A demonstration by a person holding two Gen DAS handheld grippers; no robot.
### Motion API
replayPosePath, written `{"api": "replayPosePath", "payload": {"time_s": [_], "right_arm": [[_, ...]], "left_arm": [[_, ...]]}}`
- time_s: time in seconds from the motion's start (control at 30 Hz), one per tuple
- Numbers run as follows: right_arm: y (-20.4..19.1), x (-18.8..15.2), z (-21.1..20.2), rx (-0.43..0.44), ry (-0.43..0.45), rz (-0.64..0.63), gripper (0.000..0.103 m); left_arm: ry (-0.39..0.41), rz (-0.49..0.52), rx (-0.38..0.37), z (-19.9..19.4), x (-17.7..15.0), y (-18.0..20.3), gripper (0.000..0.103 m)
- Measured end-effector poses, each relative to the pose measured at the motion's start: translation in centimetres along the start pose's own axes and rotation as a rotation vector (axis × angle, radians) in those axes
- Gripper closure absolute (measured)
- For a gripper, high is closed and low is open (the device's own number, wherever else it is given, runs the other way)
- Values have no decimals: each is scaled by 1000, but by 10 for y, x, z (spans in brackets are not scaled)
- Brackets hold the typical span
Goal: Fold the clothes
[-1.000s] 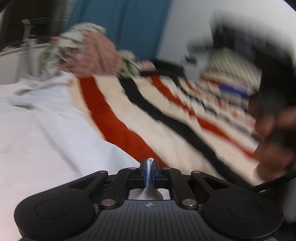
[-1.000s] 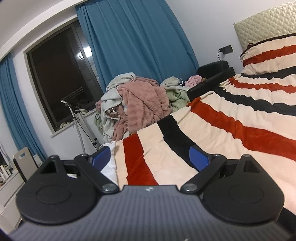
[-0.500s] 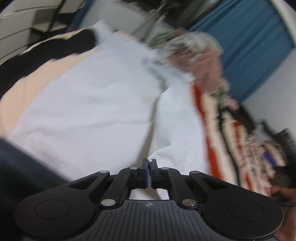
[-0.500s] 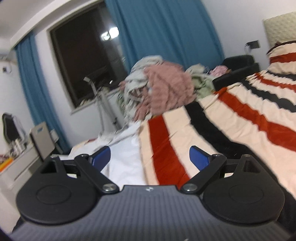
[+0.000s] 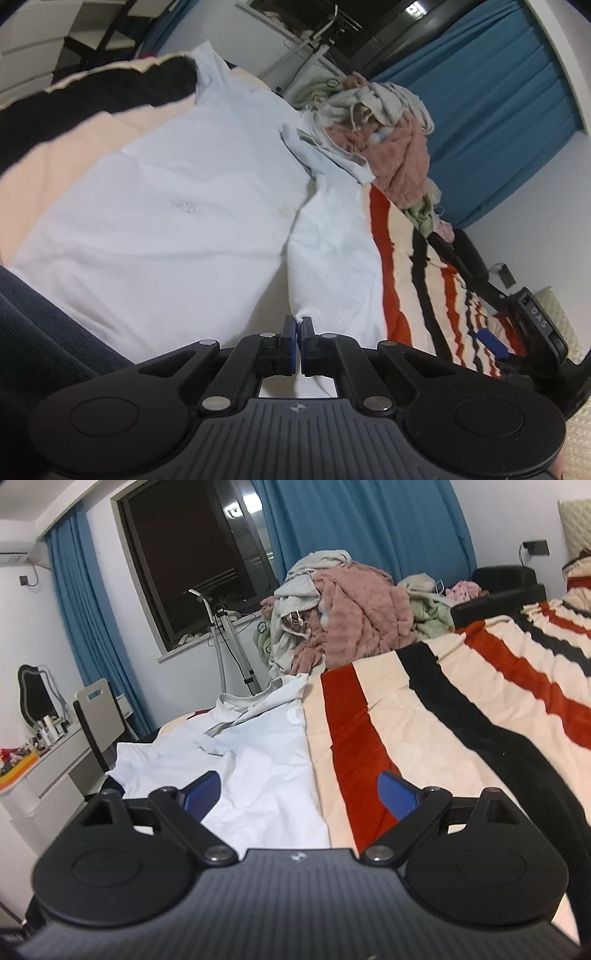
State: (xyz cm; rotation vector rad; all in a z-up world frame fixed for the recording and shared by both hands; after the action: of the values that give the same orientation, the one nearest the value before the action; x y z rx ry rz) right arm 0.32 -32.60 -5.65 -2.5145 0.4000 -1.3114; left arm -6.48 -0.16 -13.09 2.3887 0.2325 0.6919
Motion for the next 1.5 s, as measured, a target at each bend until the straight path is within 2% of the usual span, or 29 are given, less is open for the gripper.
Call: {"api": "replayPosePath", "payload": {"time_s": [0.1,0.27,0.33,0.43,0.5,0.53,0.57,0.63,0.7,0.73,0.77,0.83,0.87,0.9,1.0,1.2,1.33,1.4,1.47,1.5], "right_arm": [[2,0,-1,2,-1,8,10],[15,6,-4,9,12,68,10],[22,8,-5,9,20,97,10],[31,9,-5,7,15,134,10],[35,9,-4,13,8,156,10],[37,9,-3,18,5,165,10],[37,10,-2,23,1,167,10],[35,9,0,30,-7,162,10],[32,8,2,33,-18,144,10],[29,8,3,36,-22,134,10],[26,7,3,39,-25,122,10],[19,5,4,38,-28,100,10],[15,4,3,36,-29,87,10],[12,3,3,35,-28,73,10],[0,0,1,36,-14,25,10],[-23,-4,-4,60,29,-63,10],[-36,-6,-7,73,63,-113,10],[-42,-7,-9,77,76,-135,10],[-46,-8,-8,76,77,-151,10],[-47,-9,-7,75,76,-158,10]], "left_arm": [[22,37,-53,-1,3,13,101],[88,175,-159,-8,9,57,101],[103,231,-169,-10,5,73,101],[107,233,-146,-13,2,78,101],[98,174,-114,-16,6,63,101],[94,154,-66,-16,8,54,101],[84,141,14,-17,9,44,101],[33,117,146,-7,12,25,101],[-33,92,220,2,10,9,101],[-35,97,221,1,11,10,101],[-36,102,222,0,11,11,96],[-39,113,225,-1,12,12,79],[-40,120,226,-2,13,13,58],[-27,142,228,-3,15,18,41],[7,230,255,-8,29,35,22],[139,448,306,-21,75,79,0],[196,575,300,-8,87,85,0],[215,538,321,3,84,71,0],[162,469,320,12,83,54,0],[161,448,313,10,84,50,0]]}}
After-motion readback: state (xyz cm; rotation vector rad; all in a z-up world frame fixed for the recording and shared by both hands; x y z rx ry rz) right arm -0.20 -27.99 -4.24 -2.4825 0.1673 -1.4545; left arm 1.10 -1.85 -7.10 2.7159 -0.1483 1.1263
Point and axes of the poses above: each gripper's, at about its wrist camera, not at the fingertips, and z roughly the way its jaws point, y to its right, x to its top, the point moved 4 cm from there along z, roughly the way its jaws point, and after that the axes turned 13 degrees about -y, right-handed, at the moved point
